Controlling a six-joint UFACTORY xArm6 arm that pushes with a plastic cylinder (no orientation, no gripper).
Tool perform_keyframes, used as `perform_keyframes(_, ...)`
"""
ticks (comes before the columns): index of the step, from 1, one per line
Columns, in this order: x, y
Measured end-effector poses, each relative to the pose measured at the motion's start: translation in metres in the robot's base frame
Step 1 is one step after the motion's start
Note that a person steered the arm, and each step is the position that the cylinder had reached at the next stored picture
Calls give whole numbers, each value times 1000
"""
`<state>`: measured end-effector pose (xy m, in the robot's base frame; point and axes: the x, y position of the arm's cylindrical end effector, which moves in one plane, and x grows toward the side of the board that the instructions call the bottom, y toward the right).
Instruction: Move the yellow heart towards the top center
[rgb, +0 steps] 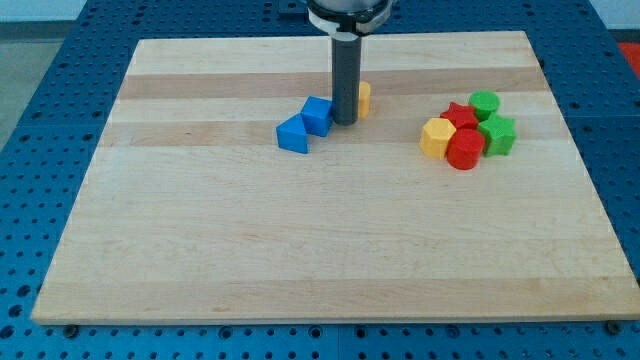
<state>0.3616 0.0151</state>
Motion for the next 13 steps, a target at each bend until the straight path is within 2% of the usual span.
perform_keyframes(3, -12, 46)
perform_keyframes(4, -36, 46)
perform_keyframes(6, -77, 14)
perform_keyframes(8, -47, -18)
perform_keyframes(9, -48, -38)
perform_keyframes(13, -97, -43)
